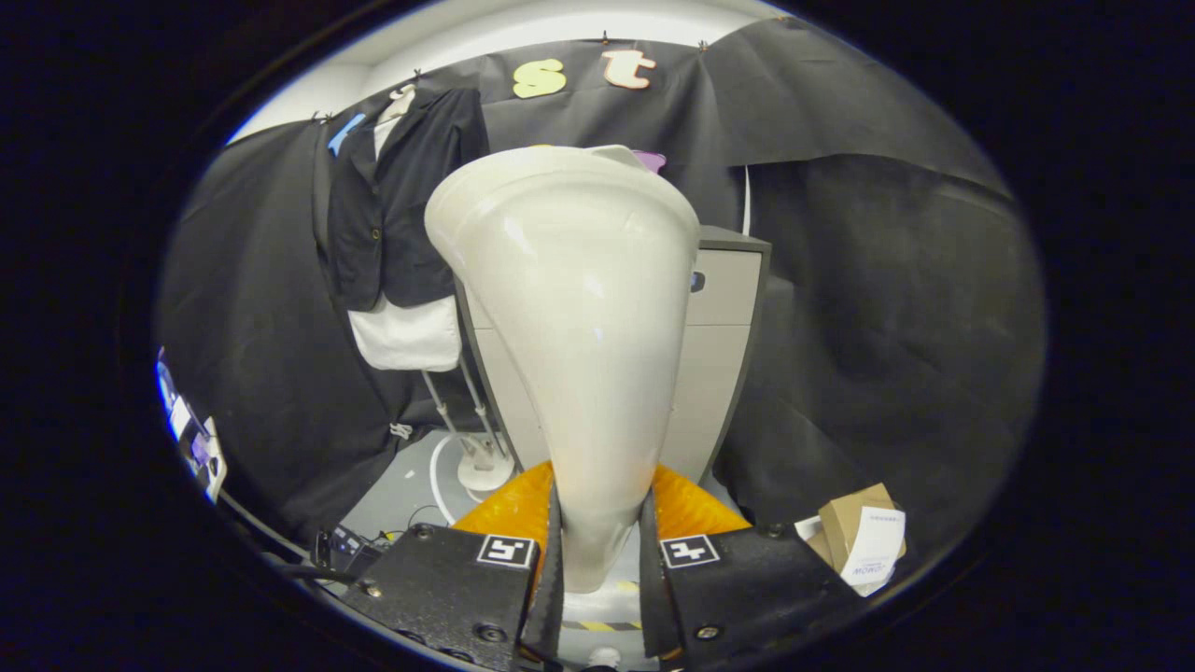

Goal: Iron the clothes twice with a garment steamer, once on the left side and once on the right side.

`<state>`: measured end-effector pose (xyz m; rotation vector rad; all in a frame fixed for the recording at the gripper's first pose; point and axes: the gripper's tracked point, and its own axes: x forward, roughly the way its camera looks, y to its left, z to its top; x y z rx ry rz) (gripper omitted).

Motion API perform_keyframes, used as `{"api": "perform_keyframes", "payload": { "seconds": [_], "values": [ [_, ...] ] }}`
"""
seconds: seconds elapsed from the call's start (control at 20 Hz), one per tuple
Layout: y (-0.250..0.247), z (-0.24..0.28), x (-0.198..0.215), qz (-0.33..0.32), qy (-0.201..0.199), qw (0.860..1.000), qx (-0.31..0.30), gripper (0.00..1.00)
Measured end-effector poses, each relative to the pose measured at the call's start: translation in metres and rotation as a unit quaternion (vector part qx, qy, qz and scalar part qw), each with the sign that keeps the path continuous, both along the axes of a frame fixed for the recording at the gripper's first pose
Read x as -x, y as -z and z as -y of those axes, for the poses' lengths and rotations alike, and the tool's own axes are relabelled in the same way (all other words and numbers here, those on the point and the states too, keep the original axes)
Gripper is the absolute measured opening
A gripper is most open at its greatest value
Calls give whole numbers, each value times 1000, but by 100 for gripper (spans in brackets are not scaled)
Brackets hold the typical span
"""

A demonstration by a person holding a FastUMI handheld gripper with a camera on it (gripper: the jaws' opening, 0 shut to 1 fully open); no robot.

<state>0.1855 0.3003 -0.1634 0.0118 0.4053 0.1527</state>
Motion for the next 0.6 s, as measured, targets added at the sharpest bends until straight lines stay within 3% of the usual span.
{"api": "perform_keyframes", "payload": {
  "seconds": [0.6],
  "values": [
    [0,3,1,2,1,1000,4,36]
  ]
}}
